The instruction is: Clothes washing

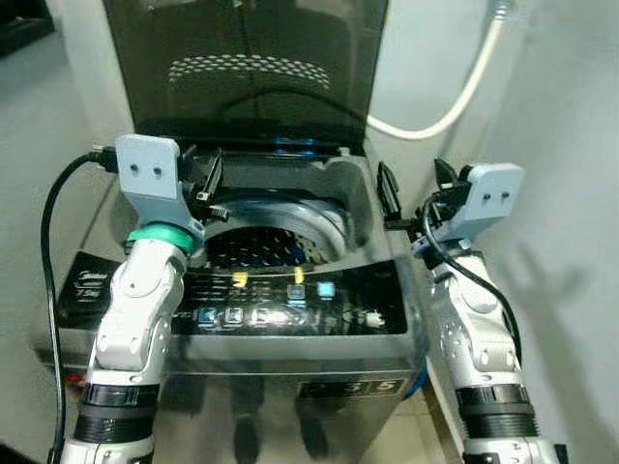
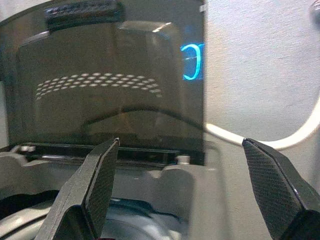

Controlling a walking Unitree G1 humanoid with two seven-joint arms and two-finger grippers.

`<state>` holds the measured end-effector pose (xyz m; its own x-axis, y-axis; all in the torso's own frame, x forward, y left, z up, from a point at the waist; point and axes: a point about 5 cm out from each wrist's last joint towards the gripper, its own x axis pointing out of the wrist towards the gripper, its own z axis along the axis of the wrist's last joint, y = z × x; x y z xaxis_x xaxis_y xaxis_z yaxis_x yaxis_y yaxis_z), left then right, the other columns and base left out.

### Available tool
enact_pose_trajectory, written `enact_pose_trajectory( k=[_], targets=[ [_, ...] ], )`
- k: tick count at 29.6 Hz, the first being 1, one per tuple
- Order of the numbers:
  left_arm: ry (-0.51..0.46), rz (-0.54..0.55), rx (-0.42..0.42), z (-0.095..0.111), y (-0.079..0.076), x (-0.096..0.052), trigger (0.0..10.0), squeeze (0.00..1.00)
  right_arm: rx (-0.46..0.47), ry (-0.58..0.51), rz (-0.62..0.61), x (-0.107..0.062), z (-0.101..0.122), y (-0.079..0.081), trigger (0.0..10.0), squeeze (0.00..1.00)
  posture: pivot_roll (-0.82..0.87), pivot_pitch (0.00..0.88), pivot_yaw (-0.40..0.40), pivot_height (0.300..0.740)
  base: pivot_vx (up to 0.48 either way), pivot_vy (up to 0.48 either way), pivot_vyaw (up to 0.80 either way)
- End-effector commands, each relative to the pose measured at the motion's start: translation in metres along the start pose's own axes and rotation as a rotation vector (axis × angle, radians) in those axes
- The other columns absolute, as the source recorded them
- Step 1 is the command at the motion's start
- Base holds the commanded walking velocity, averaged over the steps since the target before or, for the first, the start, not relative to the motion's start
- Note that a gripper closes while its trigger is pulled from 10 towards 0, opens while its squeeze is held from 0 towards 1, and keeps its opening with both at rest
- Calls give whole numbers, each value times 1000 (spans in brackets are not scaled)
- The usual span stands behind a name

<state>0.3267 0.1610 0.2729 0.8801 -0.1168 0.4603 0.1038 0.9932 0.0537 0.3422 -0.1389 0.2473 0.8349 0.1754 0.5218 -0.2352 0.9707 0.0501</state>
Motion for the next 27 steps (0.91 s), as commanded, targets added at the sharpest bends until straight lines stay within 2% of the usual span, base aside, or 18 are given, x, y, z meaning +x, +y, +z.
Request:
enact_pose_trajectory(
  k=[1,5,10,27],
  targets=[
    [9,-1,9,-1,0,-1,10000,0,-15,16,-1,0,-2,-1,10000,0,3,0,8,740,0,0,750],
    [9,-5,11,0,0,0,10000,0,-13,11,-5,0,-2,-1,10000,0,3,0,9,740,0,0,748],
    [10,-9,8,0,0,0,10000,0,7,-4,-6,0,0,0,10000,0,0,0,15,740,0,0,0],
    [11,-5,9,0,0,2,10000,0,-5,-1,-2,0,-2,1,10000,0,1,0,18,740,-393,0,0]
  ],
)
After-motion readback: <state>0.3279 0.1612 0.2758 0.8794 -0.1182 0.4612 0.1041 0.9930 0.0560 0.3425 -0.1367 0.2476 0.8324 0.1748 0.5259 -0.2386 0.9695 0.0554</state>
